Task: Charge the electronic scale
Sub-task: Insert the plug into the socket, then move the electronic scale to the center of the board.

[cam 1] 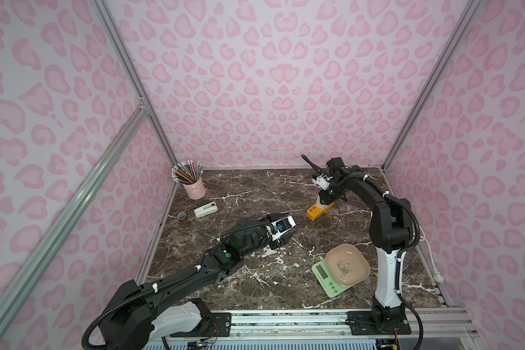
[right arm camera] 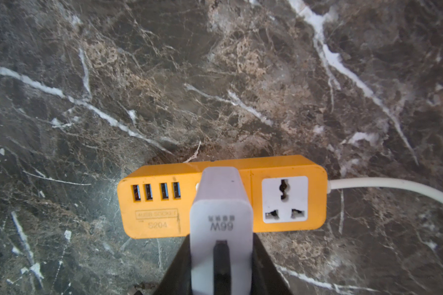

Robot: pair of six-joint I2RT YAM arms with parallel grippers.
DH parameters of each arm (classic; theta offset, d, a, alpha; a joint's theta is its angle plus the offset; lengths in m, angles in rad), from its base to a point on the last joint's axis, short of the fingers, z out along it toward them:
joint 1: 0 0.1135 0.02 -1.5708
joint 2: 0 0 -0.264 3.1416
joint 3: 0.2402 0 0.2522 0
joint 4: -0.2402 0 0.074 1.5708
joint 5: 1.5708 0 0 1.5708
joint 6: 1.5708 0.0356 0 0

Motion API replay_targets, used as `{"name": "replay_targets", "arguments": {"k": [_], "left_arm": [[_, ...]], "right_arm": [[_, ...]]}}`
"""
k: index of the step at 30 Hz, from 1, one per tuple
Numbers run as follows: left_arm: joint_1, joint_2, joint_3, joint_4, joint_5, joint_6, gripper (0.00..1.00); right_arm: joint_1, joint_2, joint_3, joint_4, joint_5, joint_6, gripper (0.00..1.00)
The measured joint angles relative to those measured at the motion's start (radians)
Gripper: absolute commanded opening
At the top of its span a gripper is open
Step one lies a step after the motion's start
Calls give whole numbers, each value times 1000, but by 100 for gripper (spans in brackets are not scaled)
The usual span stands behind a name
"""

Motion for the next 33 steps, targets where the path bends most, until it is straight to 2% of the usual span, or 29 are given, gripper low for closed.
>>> {"name": "replay_targets", "arguments": {"k": [7, 12, 13, 17, 21, 26, 33], "left_arm": [[0, -2, -2, 0, 0, 0, 63], [0, 1, -2, 0, 0, 0, 62], [0, 2, -2, 0, 0, 0, 62], [0, 2, -2, 0, 3, 0, 62], [0, 2, -4, 0, 3, 0, 62], [0, 2, -5, 0, 2, 0, 62], [1, 2, -8, 0, -2, -2, 62]], "right_arm": [[0, -20, -52, 46, -10, 4, 0], [0, -16, -19, 34, -11, 19, 3], [0, -13, -5, 31, -11, 31, 6], [-1, 10, 53, 13, -9, 38, 34], [-6, 27, 148, -14, -12, 55, 54], [-9, -1, 192, -8, -51, 63, 65], [-18, -138, 35, 42, -92, 94, 67]]}}
